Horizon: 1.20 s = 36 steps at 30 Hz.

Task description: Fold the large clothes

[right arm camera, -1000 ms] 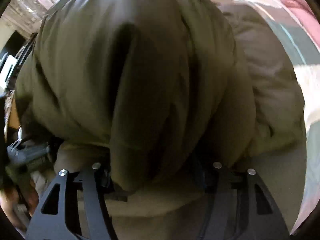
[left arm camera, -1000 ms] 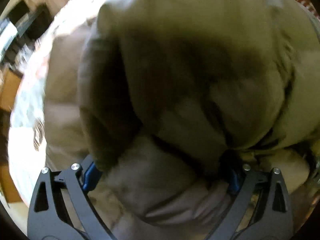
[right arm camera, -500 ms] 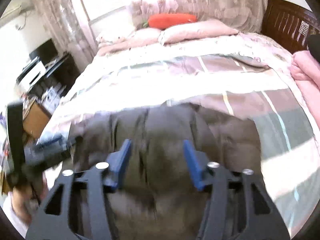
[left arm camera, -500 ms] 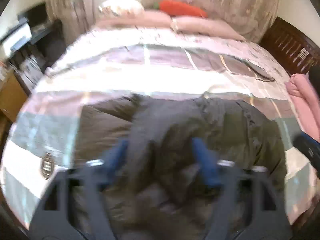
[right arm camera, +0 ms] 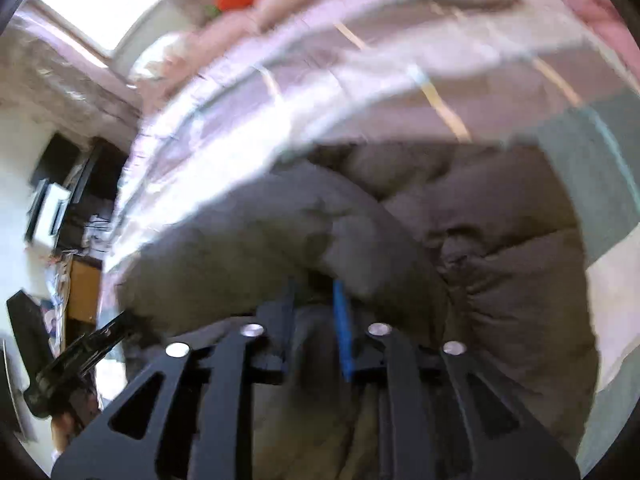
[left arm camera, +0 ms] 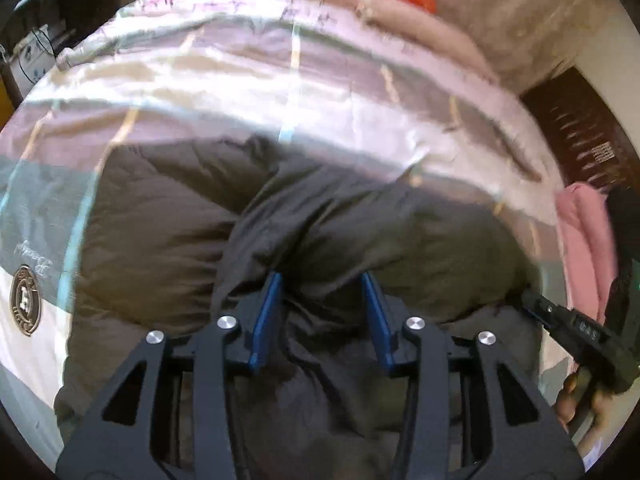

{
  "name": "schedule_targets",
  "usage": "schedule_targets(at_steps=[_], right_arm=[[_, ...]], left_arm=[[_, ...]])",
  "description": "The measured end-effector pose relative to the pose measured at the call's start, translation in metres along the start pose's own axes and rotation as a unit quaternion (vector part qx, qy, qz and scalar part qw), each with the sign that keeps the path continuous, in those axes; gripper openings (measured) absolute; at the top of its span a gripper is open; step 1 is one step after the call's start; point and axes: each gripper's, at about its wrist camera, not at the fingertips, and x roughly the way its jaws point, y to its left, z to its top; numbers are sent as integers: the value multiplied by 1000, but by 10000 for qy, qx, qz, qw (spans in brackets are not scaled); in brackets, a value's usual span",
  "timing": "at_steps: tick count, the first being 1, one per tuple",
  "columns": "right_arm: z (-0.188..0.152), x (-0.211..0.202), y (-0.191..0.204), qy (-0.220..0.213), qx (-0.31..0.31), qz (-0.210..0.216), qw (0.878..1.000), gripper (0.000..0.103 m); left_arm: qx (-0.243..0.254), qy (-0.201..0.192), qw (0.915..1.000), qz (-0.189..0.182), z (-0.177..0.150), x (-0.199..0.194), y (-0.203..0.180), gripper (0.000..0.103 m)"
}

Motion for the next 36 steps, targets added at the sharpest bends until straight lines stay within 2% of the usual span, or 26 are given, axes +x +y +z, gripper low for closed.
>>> schedule_targets(at_steps=[2,3,5,7,9,11,14,17,18,21,23,26,29,32,34,36], right_arm=[[-9,-17,19,-208,-367,-162,9990,52],[-18,-18,28,-190,-515,-165,9984,52],[-41,-20,41,-149,-687,-275,9971,52],[-64,-7,45,-13,-712,-558,9959,52],[-73,16,40,232,-741,-746,9942,52],[-75,41,32,384,-748,-884,9925,52],[-72,55,32,419,-736,-822,9930,51],[-75,22,31,367,-602,-605,9957,51],[-78,4,33,368,-606,-477,9963,52],[-87,-26,34,561,-837,-193,9947,52],[-100,-36,31,693,-914,47,9934,52],[-129,-11,26,1291,-1028,-72,9863,52],[-138,20,22,1422,-950,-352,9846,52],[-122,49,24,1192,-746,-592,9883,51],[-111,62,26,1009,-625,-651,9908,51],[-99,71,31,632,-752,-687,9928,51]], left_arm=[[477,-156,9982,322,-9,-19,-27,45],[602,-125,9971,454,-17,-25,-40,45],[545,79,9975,436,-37,-30,-51,45],[550,355,9969,439,-52,-17,-55,45],[881,584,9895,981,-68,15,-59,45],[965,705,9848,1257,-74,41,-57,48],[892,584,9869,1209,-66,43,-55,48],[733,660,9915,845,-71,11,-51,48],[749,696,9920,737,-74,-1,-51,51],[892,751,9922,439,-90,-39,-51,58],[1082,862,9895,420,-110,-48,-49,60],[1203,1388,9812,592,-135,-22,-40,60],[976,1622,9785,816,-136,18,-26,63],[870,1416,9811,996,-120,46,-26,69],[1166,1062,9794,1261,-115,57,-36,70],[1316,760,9771,1489,-107,64,-44,70]])
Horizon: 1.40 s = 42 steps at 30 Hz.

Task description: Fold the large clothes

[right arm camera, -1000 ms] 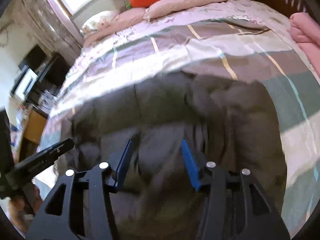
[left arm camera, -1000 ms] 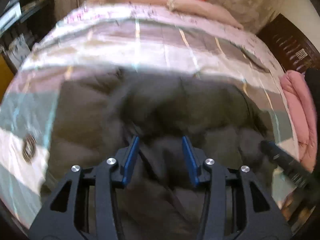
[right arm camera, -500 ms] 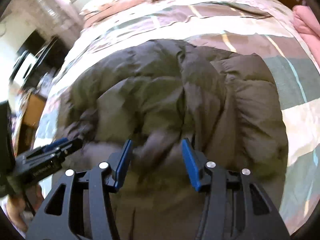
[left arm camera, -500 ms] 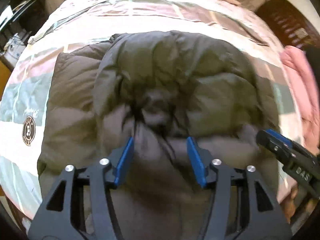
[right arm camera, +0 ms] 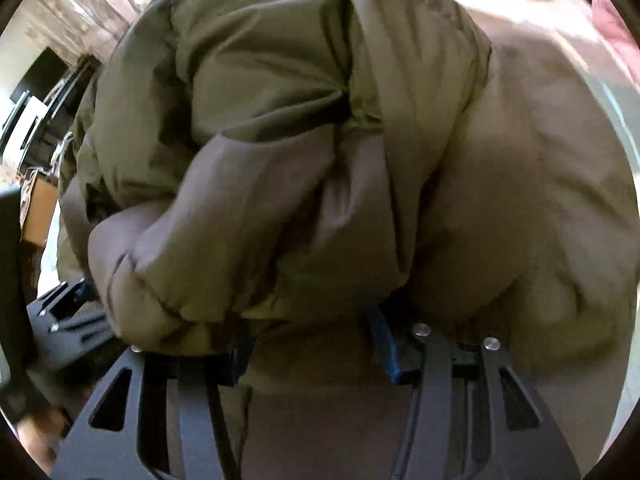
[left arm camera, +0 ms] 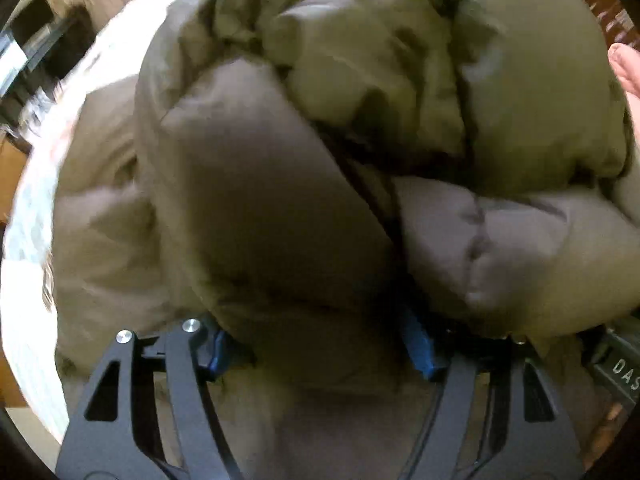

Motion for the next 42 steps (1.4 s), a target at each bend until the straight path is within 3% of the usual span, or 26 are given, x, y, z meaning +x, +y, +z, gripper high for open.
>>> schedule_targets(at_steps=[2,6,9,11,14,17,18,20,23,24,27,29,31,32,34,36,38,39,40,41,42], right_arm=[[4,4,2,-111,-47,-59,9999,52],[-7,-18,1,106,-78,-79,9999,52],[-17,-55,-2,-220,-162,-74,9996,61],[-18,-63,-7,-452,-328,-397,9977,65],[-16,-31,-31,126,4,-759,9970,65],[-13,-20,-67,382,964,-75,9946,65],[-10,-26,-72,330,1097,31,9934,65],[0,-63,-78,-286,1259,204,9914,65],[17,-118,-69,-1403,1085,-76,9841,65],[25,-125,-64,-1573,1011,-45,9824,65],[58,-116,-30,-1279,519,395,9896,65],[72,-97,-2,-1003,79,595,9931,65],[83,-59,10,-490,-265,128,9984,65],[81,-35,3,-144,-386,-227,9989,65],[74,-15,-6,66,-363,-230,9991,65],[74,-32,-5,-53,-391,-70,9992,65],[74,-63,0,-522,-559,282,9967,65],[72,-79,4,-836,-737,290,9933,66],[72,-83,6,-948,-887,-53,9915,68],[69,-81,2,-872,-925,-261,9915,71],[69,-65,-3,-498,-938,-443,9934,71]], left_arm=[[-134,-30,9999,-1,6,2,2,71],[-179,110,9997,-127,-8,-13,10,71],[13,-164,9998,-105,-25,-35,15,71],[217,-323,9992,54,-33,-36,16,74],[79,-102,9999,54,-32,-14,22,80],[-150,-55,9998,-96,-26,-22,25,76],[-193,-132,9996,-187,-20,-30,27,73],[-205,-425,9978,-458,-19,-60,26,74],[-381,-869,9932,-675,-5,-100,36,74],[-517,-998,9911,-712,1,-107,39,74],[-874,-1236,9864,-646,35,-106,40,74],[-956,-952,9898,-450,52,-81,37,74],[-1035,-261,9941,-170,53,-43,36,76],[-992,-109,9950,1,54,-33,39,76],[-900,-28,9959,122,49,-26,41,79],[-986,-210,9949,-54,49,-39,46,77],[-1008,-587,9930,-156,46,-62,48,77],[-806,-767,9937,147,46,-67,44,77],[-622,-560,9952,512,46,-55,40,78],[-564,-309,9966,510,45,-43,41,78],[-643,-38,9977,231,41,-30,43,74]])
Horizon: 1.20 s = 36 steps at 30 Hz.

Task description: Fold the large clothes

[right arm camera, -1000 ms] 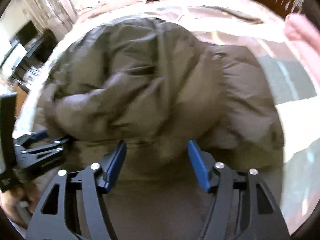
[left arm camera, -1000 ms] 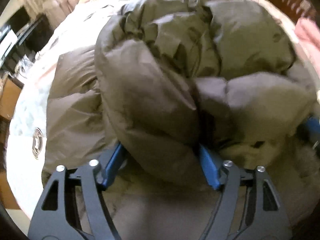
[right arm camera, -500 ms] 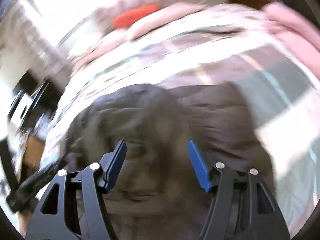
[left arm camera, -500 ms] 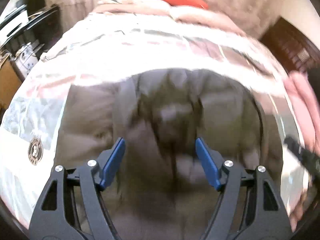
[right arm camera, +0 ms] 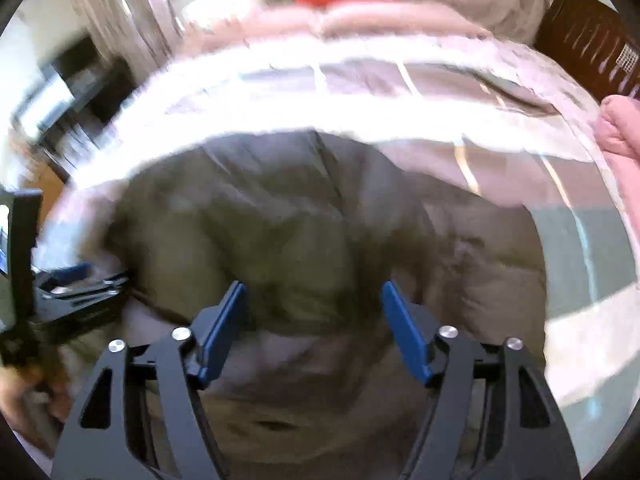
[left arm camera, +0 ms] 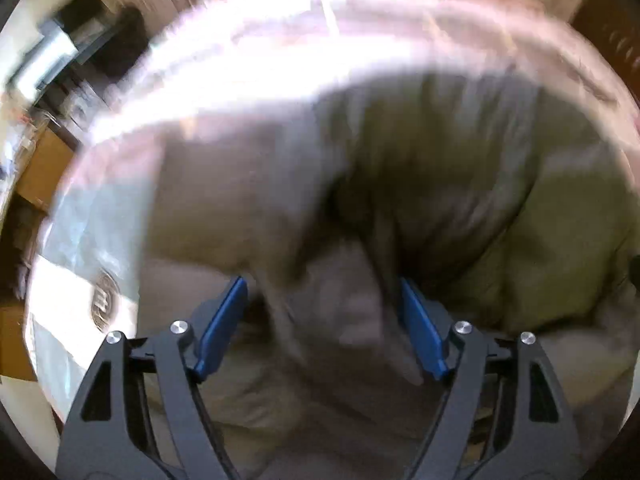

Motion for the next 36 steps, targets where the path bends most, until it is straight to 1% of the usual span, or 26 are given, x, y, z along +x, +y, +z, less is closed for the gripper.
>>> schedule_targets(at_steps=[1,2,3,4,5,6,7,8,10,12,14,16,19,20,21,23,24,25,26,27,28,30,31,33,35,36], right_arm=[[-6,13,-7,384,126,63,9992,71],[-14,13,-19,477,441,273,9975,71],[-19,5,-27,441,664,509,9955,71],[-27,-12,-41,377,875,752,9926,71],[-35,-27,-52,345,953,737,9921,75],[-42,-40,-59,333,975,599,9929,86],[-55,-53,-70,337,989,397,9937,90],[-68,-61,-80,362,1023,246,9938,92],[-116,-77,-105,595,1355,-194,9888,92],[-163,-83,-130,929,2040,-327,9740,92],[-206,-82,-151,1367,2686,-139,9534,92],[-237,-81,-158,1614,2941,-146,9419,92],[-262,-62,-157,2034,3161,423,9257,92],[-266,-53,-154,2209,3137,553,9218,92],[-267,-49,-151,2283,3114,555,9208,93],[-268,-42,-143,2400,3014,550,9211,95],[-267,-42,-139,2408,2966,537,9226,94],[-266,-43,-137,2371,2932,518,9247,89],[-264,-46,-135,2313,2896,513,9274,70],[-259,-45,-131,2250,2934,687,9266,47],[-258,-46,-131,2204,3020,953,9226,37],[-255,-51,-129,2145,2995,1113,9230,21],[-254,-55,-129,2072,3053,1252,9210,18],[-247,-69,-135,1809,3286,1789,9095,14],[-229,-91,-139,1396,3358,2457,8985,13],[-220,-101,-137,1231,3309,2662,8969,13]], left_arm=[[-150,71,9994,-310,-2,2,6,70],[-160,57,9984,-531,-5,-6,12,70],[-1,-8,9982,-604,-7,-18,18,74],[178,-85,9979,-619,-11,-31,24,90],[356,-144,9972,-637,-18,-46,36,97],[445,-123,9963,-720,-26,-56,49,101],[463,-13,9954,-837,-36,-65,64,101],[368,209,9946,-947,-50,-71,85,100],[38,452,9944,-950,-80,-79,124,100],[-333,523,9947,-815,-108,-78,162,101],[-718,768,9923,-660,-145,-75,185,101],[-1013,1142,9861,-648,-172,-62,205,101],[-1464,1885,9646,-1123,-212,-28,221,101],[-1512,1997,9604,-1220,-218,-22,221,101],[-1515,2061,9581,-1291,-221,-18,220,101],[-1377,2081,9583,-1391,-224,-14,212,100],[-1354,2037,9589,-1436,-225,-14,210,88],[-1390,1994,9574,-1560,-226,-16,209,56],[-1510,2004,9493,-1893,-226,-16,207,41],[-1588,2017,9441,-2067,-226,-16,207,25],[-1622,2004,9417,-2164,-225,-19,207,16],[-1676,1994,9378,-2296,-224,-22,207,11],[-1723,1965,9348,-2406,-223,-23,209,9],[-1990,1704,9188,-2953,-212,-24,223,8],[-2137,1271,8978,-3634,-201,-41,234,8],[-2140,1040,8883,-3929,-196,-50,236,8]])
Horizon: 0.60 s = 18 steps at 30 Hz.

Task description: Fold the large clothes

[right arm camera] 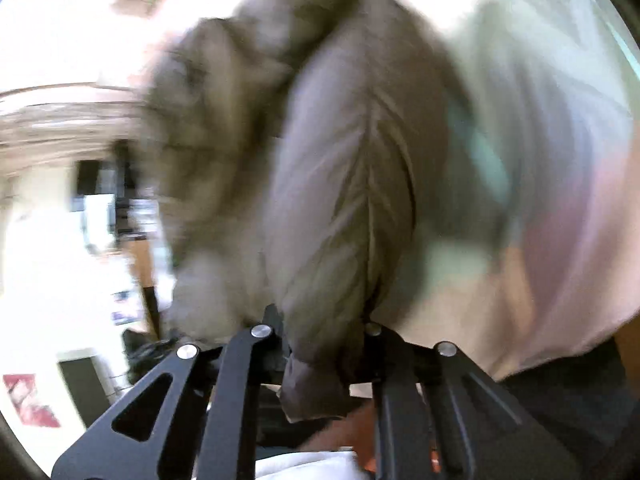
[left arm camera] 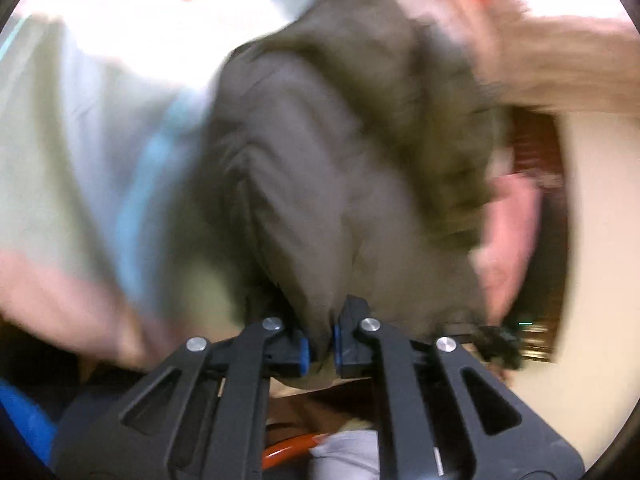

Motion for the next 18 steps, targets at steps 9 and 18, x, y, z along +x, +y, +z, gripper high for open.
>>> schedule_targets(at_steps=[9,18], right_arm=[[103,-43,82,-1266,-116,1700,9772,12],[228,18,71,-1740,1110,2256,9521,22]], left_arm=[[-1,-1161,9701,-2133,89,-37,-58,8],[-591,-1636,9675,-1838,200,9,-82,8]])
